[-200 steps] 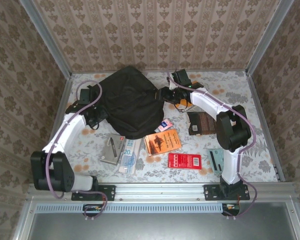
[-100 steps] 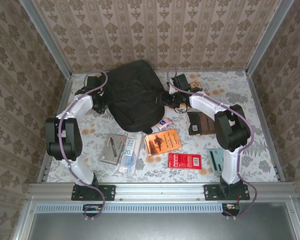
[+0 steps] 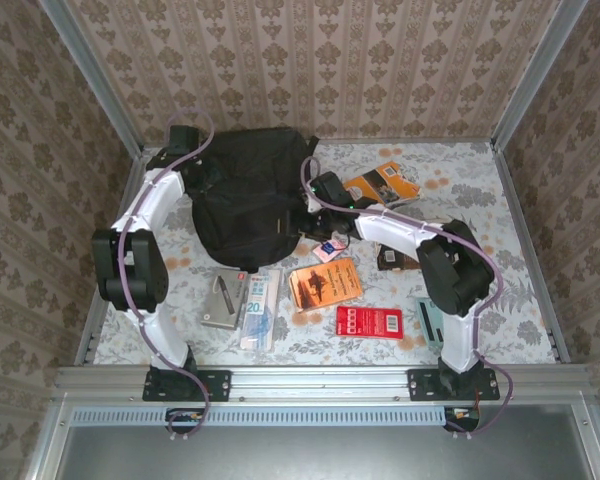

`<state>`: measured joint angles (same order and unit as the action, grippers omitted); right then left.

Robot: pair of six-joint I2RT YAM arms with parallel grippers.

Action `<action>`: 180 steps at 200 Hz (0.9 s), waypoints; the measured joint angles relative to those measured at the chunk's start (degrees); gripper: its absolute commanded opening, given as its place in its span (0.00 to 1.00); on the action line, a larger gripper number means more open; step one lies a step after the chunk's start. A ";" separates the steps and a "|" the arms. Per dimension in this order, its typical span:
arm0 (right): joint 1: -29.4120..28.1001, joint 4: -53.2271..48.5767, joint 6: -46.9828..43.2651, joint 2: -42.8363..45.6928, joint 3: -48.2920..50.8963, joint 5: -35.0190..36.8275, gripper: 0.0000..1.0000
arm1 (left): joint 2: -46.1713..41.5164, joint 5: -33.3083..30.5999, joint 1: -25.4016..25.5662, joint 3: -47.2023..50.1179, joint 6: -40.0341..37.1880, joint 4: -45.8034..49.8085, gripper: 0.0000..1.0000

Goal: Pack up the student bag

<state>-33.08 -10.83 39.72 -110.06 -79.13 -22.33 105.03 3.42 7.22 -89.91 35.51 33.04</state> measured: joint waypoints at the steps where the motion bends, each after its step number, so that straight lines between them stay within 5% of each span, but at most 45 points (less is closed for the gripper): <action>1: 0.09 -0.04 0.02 0.09 0.04 0.04 0.69 | -0.09 0.00 0.04 0.07 0.00 0.00 0.56; 61: 9.73 -1.20 2.58 -1.11 -4.70 -1.95 0.66 | -6.47 3.26 6.71 2.23 -0.09 -0.17 0.56; 180: 8.66 -8.37 2.01 -10.05 -15.13 -7.67 0.51 | -6.19 8.63 11.39 4.68 0.90 -0.04 0.56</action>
<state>-24.43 -19.20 41.74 -120.11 -94.26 -30.00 98.85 12.05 18.61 -85.23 36.40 32.99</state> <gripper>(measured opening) 0.529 0.562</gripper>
